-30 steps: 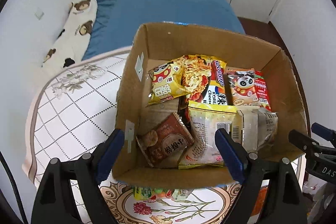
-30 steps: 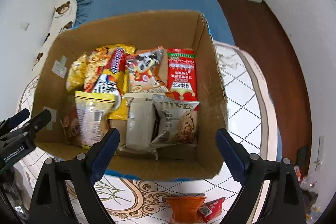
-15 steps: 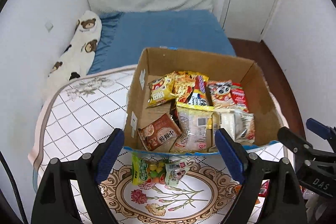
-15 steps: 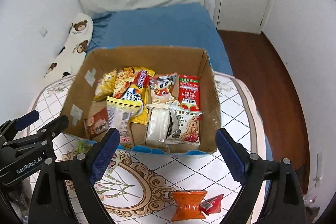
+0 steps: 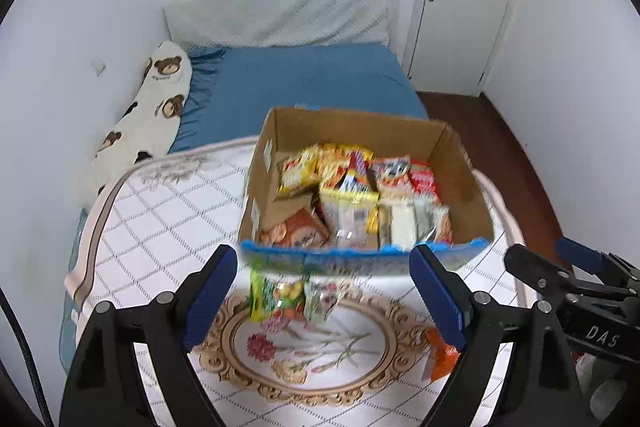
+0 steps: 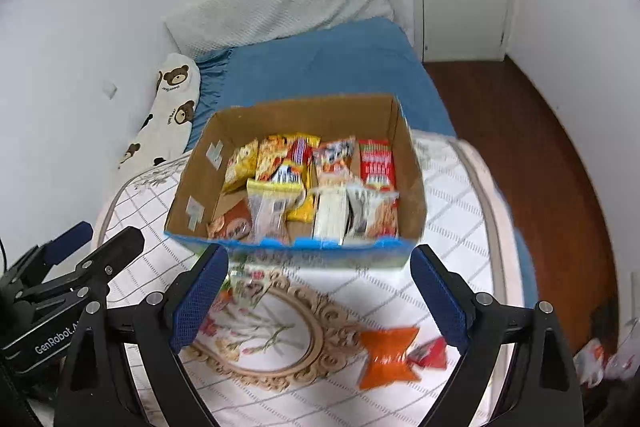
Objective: Organize snacks
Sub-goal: 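Lift both tools back from the box, then grasp the green candy bag with the left gripper while the right grasps the orange chips bag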
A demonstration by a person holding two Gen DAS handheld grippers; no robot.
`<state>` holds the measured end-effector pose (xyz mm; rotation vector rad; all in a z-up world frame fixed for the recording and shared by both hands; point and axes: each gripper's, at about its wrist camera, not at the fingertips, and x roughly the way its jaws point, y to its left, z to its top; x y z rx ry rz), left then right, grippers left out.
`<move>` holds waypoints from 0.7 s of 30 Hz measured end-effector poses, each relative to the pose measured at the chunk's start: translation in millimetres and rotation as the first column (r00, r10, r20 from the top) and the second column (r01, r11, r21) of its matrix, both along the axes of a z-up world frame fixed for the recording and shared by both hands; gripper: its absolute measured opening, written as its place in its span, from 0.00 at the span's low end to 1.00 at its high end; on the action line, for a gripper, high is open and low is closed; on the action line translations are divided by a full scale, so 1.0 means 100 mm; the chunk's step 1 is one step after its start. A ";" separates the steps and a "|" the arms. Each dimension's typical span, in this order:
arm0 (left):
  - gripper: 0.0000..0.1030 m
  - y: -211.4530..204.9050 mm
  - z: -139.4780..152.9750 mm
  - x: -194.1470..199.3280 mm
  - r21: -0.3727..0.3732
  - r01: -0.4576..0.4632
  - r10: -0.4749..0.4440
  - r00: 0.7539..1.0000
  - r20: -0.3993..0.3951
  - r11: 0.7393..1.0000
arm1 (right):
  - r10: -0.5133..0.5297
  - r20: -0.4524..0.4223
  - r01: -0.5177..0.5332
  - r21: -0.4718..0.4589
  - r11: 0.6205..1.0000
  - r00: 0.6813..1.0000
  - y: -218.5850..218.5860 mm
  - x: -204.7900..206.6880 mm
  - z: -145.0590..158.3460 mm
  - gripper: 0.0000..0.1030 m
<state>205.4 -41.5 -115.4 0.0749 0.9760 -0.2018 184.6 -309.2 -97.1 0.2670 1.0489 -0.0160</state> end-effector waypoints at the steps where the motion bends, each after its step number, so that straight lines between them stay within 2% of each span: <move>1: 0.86 0.03 -0.07 -0.03 0.008 -0.008 0.008 1.000 -0.013 1.000 | -0.007 -0.032 0.007 0.002 1.000 0.999 -0.03 -0.05 -0.13 0.92; 4: 0.86 0.16 -0.43 -0.10 0.031 -0.042 0.045 0.995 -0.089 0.999 | -0.041 -0.132 0.044 0.020 0.999 0.990 -0.16 -0.15 -0.56 0.92; 8: 0.86 0.41 -0.99 -0.17 0.090 -0.097 0.113 0.974 -0.198 0.991 | -0.074 -0.290 0.078 0.004 0.997 0.954 -0.33 -0.24 -1.32 0.92; 13: 0.86 0.84 -1.61 -0.24 0.161 -0.159 0.205 0.923 -0.327 0.974 | -0.078 -0.425 0.075 -0.024 0.997 0.902 -0.34 -0.26 -2.11 0.90; 18: 0.86 1.17 -1.80 -0.29 0.185 -0.202 0.257 0.899 -0.353 0.962 | -0.074 -0.479 0.072 -0.022 0.997 0.875 -0.20 -0.26 -2.45 0.61; 21: 0.86 1.28 -1.82 -0.24 0.181 -0.194 0.249 0.897 -0.365 0.964 | -0.025 -0.465 0.023 -0.011 1.000 0.885 0.03 -0.26 -2.47 0.59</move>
